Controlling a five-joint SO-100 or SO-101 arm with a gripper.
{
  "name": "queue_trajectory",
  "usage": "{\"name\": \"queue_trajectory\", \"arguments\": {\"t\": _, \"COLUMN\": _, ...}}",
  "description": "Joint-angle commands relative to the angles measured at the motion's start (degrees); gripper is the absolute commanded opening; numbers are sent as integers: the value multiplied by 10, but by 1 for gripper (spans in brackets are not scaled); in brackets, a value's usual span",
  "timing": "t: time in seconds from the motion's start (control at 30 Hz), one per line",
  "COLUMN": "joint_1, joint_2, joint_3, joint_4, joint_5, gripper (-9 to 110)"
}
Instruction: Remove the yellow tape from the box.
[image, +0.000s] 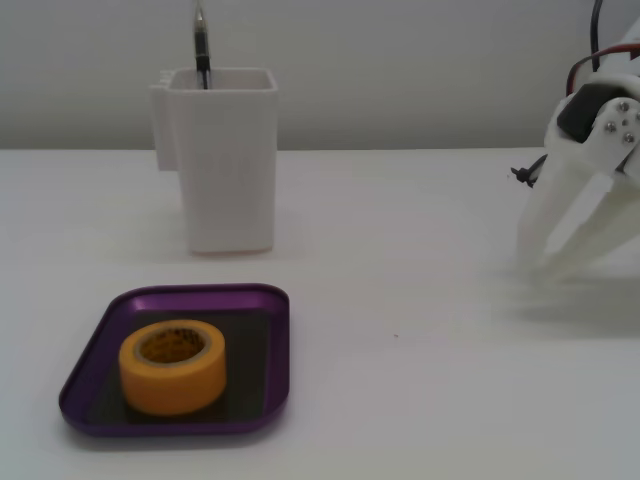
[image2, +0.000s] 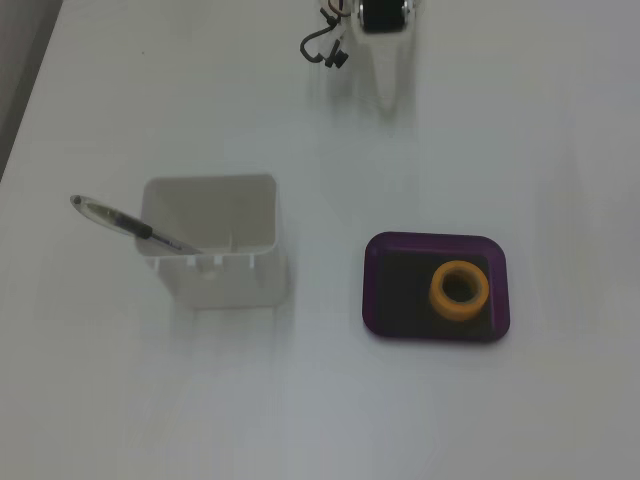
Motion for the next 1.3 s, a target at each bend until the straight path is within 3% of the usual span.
{"name": "queue_trajectory", "arguments": {"t": 0.0, "joint_1": 6, "joint_2": 27, "joint_3": -40, "joint_4": -33, "joint_5": -1, "gripper": 0}}
{"name": "queue_trajectory", "arguments": {"t": 0.1, "joint_1": 14, "joint_2": 19, "joint_3": -104, "joint_4": -30, "joint_5": -10, "gripper": 0}}
{"name": "queue_trajectory", "arguments": {"t": 0.27, "joint_1": 85, "joint_2": -59, "joint_3": -193, "joint_4": -30, "joint_5": -157, "gripper": 0}}
{"name": "queue_trajectory", "arguments": {"t": 0.57, "joint_1": 87, "joint_2": -508, "joint_3": -500, "joint_4": 48, "joint_5": -244, "gripper": 1}}
{"name": "queue_trajectory", "arguments": {"t": 0.9, "joint_1": -61, "joint_2": -943, "joint_3": -908, "joint_4": 126, "joint_5": -225, "gripper": 11}}
{"name": "queue_trajectory", "arguments": {"t": 1.27, "joint_1": -69, "joint_2": -1248, "joint_3": -1225, "joint_4": 139, "joint_5": -201, "gripper": 11}}
